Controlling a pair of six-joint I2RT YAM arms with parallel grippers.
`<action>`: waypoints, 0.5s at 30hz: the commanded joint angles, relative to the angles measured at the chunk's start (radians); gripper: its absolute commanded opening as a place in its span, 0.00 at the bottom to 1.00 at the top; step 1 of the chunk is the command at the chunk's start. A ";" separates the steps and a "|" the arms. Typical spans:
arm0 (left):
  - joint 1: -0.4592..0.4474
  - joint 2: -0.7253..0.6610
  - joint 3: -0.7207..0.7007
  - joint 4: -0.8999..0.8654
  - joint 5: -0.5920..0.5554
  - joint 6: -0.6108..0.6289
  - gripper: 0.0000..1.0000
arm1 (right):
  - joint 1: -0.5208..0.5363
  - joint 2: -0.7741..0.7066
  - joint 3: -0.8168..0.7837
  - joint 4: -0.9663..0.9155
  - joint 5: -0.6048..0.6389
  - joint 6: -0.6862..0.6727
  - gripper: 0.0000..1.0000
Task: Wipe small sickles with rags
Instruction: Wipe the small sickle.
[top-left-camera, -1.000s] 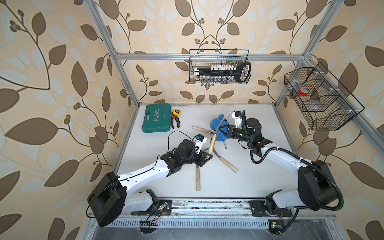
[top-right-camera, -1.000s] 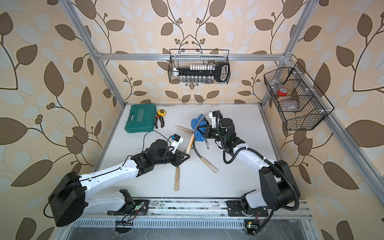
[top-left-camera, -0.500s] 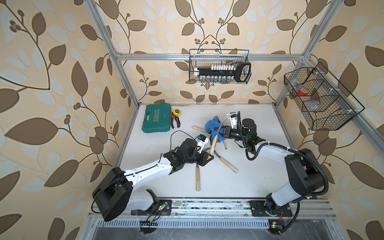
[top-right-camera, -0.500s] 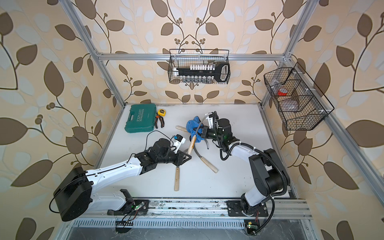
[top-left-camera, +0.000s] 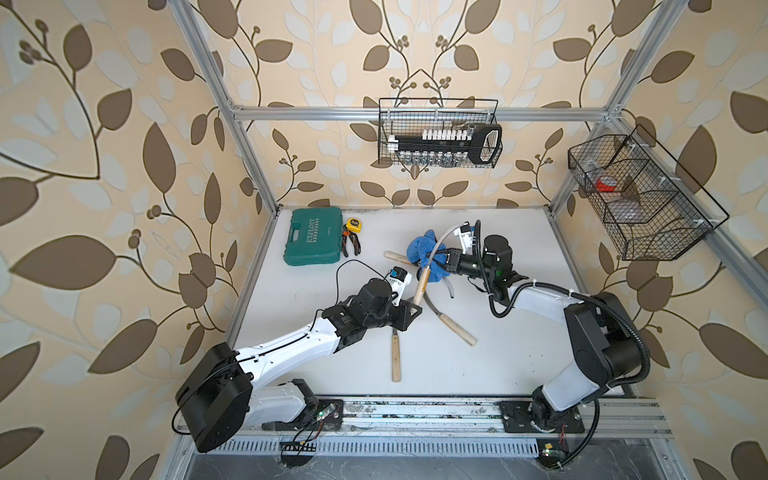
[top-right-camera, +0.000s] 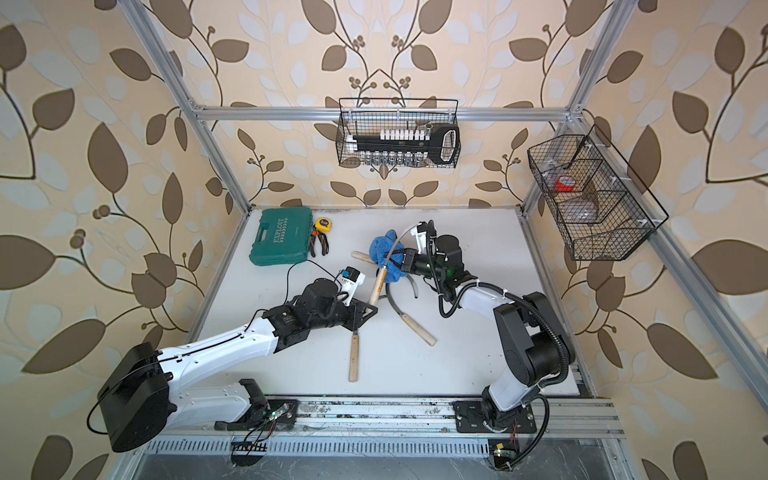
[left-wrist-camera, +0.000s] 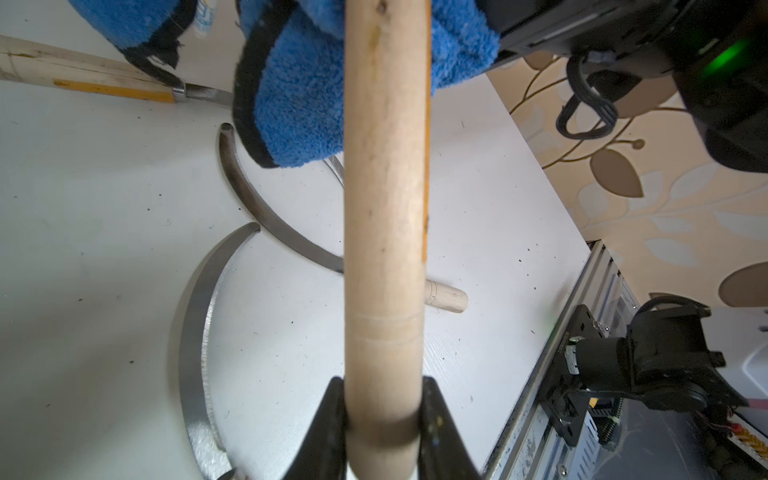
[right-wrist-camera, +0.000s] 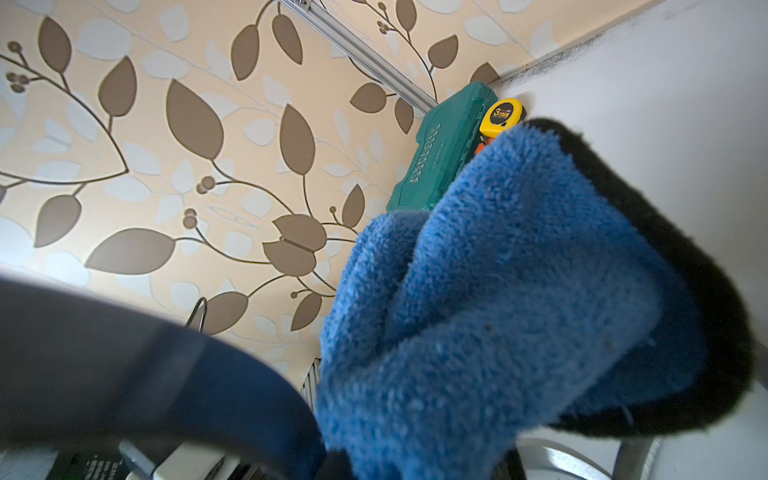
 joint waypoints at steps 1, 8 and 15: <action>0.003 -0.018 -0.002 0.007 -0.034 0.013 0.00 | 0.000 0.021 0.036 0.066 -0.039 0.027 0.00; 0.003 -0.035 0.008 -0.037 -0.147 0.011 0.00 | -0.008 0.011 0.028 0.070 -0.041 0.039 0.00; 0.003 -0.029 -0.019 -0.003 -0.102 0.009 0.00 | -0.015 0.012 0.027 0.089 -0.048 0.048 0.00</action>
